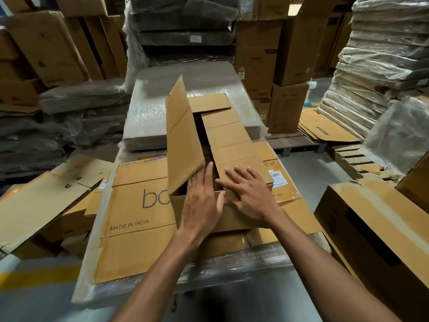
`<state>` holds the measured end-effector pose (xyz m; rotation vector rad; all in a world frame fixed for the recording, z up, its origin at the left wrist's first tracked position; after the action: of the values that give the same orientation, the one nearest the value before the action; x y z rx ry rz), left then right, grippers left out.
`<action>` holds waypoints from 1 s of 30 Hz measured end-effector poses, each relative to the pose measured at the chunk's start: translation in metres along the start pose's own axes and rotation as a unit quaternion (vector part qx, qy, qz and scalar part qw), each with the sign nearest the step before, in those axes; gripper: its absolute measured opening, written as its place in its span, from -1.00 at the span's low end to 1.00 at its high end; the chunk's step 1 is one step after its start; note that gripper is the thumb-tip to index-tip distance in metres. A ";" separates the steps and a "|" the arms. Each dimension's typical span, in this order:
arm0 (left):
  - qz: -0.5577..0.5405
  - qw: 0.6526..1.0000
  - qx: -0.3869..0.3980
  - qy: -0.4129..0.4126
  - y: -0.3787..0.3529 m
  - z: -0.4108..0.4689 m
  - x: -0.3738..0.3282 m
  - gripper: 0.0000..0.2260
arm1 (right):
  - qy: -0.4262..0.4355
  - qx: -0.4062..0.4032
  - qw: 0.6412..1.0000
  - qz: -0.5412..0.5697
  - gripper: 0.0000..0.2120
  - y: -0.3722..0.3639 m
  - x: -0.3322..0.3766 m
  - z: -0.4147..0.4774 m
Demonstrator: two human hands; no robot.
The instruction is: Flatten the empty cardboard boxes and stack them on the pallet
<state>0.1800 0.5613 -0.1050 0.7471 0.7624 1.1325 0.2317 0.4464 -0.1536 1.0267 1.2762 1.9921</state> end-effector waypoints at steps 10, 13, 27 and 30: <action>0.066 0.989 -0.042 0.129 0.031 0.034 0.105 -0.27 | -0.005 -0.006 1.000 0.010 -0.43 0.001 0.000 0.001; 0.067 0.976 0.048 0.201 0.001 0.023 0.139 -0.26 | -0.005 -0.008 1.000 0.000 -0.41 -0.001 0.002 0.000; -0.090 0.920 0.201 0.326 -0.061 -0.004 0.155 -0.42 | -0.024 -0.014 1.000 0.009 -0.40 -0.002 0.002 0.000; -0.098 0.915 0.196 0.339 -0.058 -0.004 0.147 -0.48 | -0.062 -0.018 0.996 0.063 -0.39 -0.001 0.013 0.012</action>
<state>0.2408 0.6883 -0.1765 0.5786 1.6527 1.0647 0.2348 0.4627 -0.1472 1.2192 1.1299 2.0018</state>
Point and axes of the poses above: each hand's wrist, its own z-axis towards the middle knuckle, its own y-axis out of the back of the hand, x = y × z, the point moved 10 cm from there along z, towards the middle knuckle, and after that the axes turned 15 degrees about z, right-handed, at the moved point
